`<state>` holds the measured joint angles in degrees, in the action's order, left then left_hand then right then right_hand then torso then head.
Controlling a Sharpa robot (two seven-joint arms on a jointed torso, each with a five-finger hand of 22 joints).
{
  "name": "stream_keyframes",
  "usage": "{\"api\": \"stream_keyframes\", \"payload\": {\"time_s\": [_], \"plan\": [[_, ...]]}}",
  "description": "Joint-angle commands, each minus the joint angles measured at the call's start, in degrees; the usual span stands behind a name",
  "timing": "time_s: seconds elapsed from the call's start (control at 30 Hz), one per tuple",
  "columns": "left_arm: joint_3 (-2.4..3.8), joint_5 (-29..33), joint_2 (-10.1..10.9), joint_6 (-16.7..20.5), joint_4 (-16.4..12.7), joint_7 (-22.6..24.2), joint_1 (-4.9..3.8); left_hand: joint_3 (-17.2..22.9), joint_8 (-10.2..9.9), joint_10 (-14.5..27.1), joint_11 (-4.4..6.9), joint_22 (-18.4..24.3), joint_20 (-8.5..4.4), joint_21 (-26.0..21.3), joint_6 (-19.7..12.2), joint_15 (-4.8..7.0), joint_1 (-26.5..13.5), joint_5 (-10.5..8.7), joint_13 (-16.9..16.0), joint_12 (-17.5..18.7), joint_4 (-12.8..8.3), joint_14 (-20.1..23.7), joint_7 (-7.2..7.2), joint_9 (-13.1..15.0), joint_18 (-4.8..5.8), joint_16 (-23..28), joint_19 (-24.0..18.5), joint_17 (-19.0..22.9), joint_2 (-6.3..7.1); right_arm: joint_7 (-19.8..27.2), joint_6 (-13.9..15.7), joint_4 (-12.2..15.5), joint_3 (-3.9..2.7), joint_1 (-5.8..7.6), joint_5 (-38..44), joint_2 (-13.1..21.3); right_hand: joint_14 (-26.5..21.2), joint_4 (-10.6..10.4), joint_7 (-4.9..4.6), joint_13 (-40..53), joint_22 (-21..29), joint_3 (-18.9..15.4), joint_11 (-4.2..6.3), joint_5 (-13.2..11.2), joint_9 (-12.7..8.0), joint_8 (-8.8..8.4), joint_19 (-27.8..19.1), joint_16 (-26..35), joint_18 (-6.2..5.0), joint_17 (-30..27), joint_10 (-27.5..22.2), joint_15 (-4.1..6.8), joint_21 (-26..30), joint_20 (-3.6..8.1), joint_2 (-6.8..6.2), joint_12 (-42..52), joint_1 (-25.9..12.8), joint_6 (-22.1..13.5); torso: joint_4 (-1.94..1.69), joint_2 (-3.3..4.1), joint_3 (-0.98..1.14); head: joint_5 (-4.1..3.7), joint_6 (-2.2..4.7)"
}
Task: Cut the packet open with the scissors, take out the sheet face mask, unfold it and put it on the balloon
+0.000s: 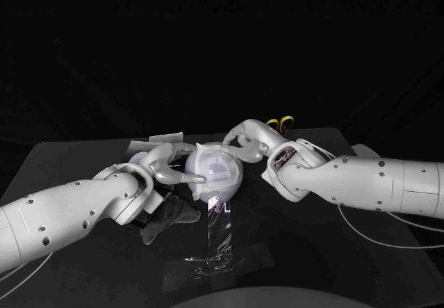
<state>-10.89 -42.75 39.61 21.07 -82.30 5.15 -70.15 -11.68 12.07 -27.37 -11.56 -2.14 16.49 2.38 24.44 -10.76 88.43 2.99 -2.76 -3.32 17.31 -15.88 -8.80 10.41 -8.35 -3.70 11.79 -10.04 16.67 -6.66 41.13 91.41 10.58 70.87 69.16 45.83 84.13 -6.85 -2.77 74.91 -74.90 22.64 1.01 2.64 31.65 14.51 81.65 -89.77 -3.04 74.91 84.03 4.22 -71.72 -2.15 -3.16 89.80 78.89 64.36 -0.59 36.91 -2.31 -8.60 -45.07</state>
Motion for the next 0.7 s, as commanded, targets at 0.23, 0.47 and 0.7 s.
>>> {"api": "stream_keyframes", "payload": {"time_s": [0.23,0.47,0.7], "plan": [[-0.1,0.1,-0.2,-1.2,-0.1,-0.5,0.1,0.2,0.3,-0.4,-0.06,0.0,0.03,0.2,0.2,-0.02,0.4,0.27,-0.1,0.4,0.0,-0.4,-5.03,0.1,-1.13,0.0,0.6,0.0,-0.19,0.4,1.8,-0.3,0.03,-0.08,-1.0,-0.1,5.9,3.2,0.18,15.1,-5.7,4.1,0.55,0.2,6.8,3.54,0.1,-0.2,-0.87,15.1,6.0,0.45,-0.2,0.43,0.1,0.2,-0.4,-0.8,-0.01,-0.01,0.0,-0.09,0.0],[-0.1,0.1,-0.2,-1.2,-0.2,-0.6,0.1,0.2,0.3,-0.4,-0.06,0.0,0.03,0.2,0.2,-0.02,0.4,0.27,-0.1,0.4,0.0,-0.4,-5.03,0.1,-1.13,0.0,0.6,0.0,-0.19,-0.3,1.4,-1.8,0.02,-0.01,-0.2,-0.7,5.9,3.7,0.19,15.1,-5.8,4.9,0.56,0.2,7.8,4.08,0.1,-0.2,-0.86,15.1,6.0,0.45,-0.2,0.44,-0.07,0.2,-0.9,-1.2,-0.03,0.01,-0.01,-0.04,-0.07],[-0.1,0.1,-0.2,-1.2,-0.2,-0.6,0.1,0.2,0.3,-0.4,-0.06,0.0,0.03,0.2,0.2,-0.02,0.4,0.27,-0.1,0.4,0.0,-0.4,-5.03,0.1,-1.13,0.0,0.6,0.0,-0.19,-0.4,0.9,-3.4,0.01,0.08,0.0,-1.4,5.9,3.9,0.19,15.1,-5.8,5.2,0.56,0.2,8.3,4.37,0.0,-0.2,-0.89,15.1,6.0,0.45,0.0,0.44,-0.23,0.2,-1.2,-1.4,-0.04,0.0,-0.02,-0.02,-0.1]]}}
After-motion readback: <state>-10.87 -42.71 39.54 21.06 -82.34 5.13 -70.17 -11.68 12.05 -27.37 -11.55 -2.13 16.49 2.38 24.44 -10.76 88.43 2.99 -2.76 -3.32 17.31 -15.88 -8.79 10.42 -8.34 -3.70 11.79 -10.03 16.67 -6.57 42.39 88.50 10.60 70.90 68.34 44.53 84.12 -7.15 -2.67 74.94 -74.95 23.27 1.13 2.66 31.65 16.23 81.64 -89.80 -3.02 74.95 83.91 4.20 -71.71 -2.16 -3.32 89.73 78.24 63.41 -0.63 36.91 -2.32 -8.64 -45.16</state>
